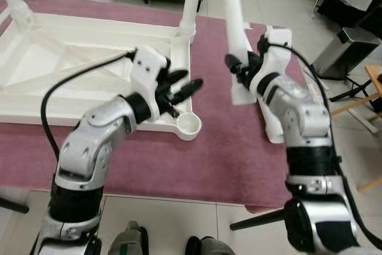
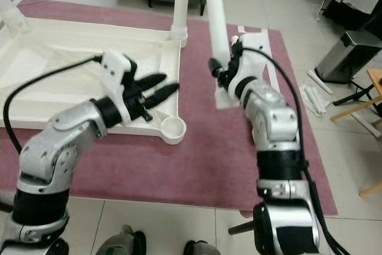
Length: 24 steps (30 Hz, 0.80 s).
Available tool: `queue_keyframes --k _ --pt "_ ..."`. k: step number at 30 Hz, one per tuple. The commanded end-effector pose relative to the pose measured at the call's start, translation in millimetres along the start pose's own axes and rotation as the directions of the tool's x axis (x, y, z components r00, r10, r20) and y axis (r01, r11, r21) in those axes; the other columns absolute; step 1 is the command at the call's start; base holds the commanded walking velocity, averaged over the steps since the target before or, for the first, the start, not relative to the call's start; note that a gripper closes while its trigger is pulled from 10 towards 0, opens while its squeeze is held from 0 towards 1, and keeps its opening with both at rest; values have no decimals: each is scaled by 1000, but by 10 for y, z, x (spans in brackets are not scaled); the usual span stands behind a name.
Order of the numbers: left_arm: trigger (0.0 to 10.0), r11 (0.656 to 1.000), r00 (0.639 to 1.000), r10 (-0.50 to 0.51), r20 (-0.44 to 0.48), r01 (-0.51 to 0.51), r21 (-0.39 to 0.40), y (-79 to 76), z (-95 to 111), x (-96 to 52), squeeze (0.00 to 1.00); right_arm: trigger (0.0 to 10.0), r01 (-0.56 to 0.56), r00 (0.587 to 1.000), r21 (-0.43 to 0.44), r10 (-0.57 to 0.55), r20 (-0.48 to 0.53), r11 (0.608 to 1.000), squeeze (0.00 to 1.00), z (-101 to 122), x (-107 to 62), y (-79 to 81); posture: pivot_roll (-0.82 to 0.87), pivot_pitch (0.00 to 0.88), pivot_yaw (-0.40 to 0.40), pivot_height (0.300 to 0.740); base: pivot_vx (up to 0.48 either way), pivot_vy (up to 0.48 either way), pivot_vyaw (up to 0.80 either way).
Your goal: Building children table
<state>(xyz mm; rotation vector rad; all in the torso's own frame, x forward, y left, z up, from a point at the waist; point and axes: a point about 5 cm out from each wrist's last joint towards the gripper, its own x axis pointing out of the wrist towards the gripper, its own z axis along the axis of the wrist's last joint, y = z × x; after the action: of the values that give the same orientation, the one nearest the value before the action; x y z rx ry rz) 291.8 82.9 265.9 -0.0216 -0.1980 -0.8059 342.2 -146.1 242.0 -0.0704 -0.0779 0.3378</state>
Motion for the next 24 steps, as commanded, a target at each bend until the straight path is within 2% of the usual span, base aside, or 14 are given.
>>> queue_keyframes --k 1,2,4,5,6,7,8,11,12,15,18,21,24 --pt "10000 999 1000 1 -3 -1 -40 5 -24 50 176 10000 -38 992 -58 44 117 998 0 124 -87 107 107 32 -24 740 0 0 0" --pt "10000 998 1000 -10 9 11 -59 8 3 93 1000 10000 -38 988 -87 51 147 995 0 49 -161 159 108 20 -19 740 0 0 0" --pt "10000 997 1000 -19 18 20 -68 3 28 130 1000 10000 -29 984 -108 47 174 994 0 -12 -222 199 108 20 -19 740 0 0 0" --pt "10000 995 999 -23 33 26 -96 -4 67 203 1000 10000 33 977 -114 -8 211 993 0 -85 -329 264 107 10 -15 740 0 0 0" --pt "10000 995 999 -23 33 26 -96 -4 67 203 1000 10000 33 977 -114 -8 211 993 0 -85 -329 264 107 10 -15 740 0 0 0" --pt "10000 994 999 -18 36 22 -106 -6 83 240 1000 10000 90 974 -88 -70 215 992 0 -99 -377 278 106 7 -14 740 0 0 0" --pt "10000 989 998 -30 46 36 -141 -28 115 301 0 10000 137 967 -84 -115 226 987 0 -124 -438 358 107 3 -9 740 0 0 0" --pt "10000 985 998 -40 53 49 -164 -40 133 333 0 10000 135 966 -99 -109 235 986 0 -132 -477 422 107 3 -9 740 0 0 0" --pt "10000 968 995 -70 68 84 -237 -44 172 387 0 10000 98 964 -167 -52 261 981 0 -169 -514 575 101 0 7 740 0 0 0" --pt "10000 955 994 -83 65 98 -281 -33 172 414 0 10000 59 963 -211 0 270 976 0 -196 -521 660 98 0 13 740 0 0 0" --pt "10000 946 994 -89 62 104 -306 -23 162 427 0 10000 38 960 -235 29 278 971 0 -210 -524 697 98 0 13 740 0 0 0" --pt "10000 916 993 -103 59 118 -384 -15 150 443 0 10000 14 955 -277 69 288 961 0 -220 -526 750 100 0 14 740 0 0 0" --pt "10000 905 993 -104 58 119 -408 -10 148 453 0 10000 13 954 -289 75 289 957 0 -226 -528 768 103 0 11 740 0 0 0"
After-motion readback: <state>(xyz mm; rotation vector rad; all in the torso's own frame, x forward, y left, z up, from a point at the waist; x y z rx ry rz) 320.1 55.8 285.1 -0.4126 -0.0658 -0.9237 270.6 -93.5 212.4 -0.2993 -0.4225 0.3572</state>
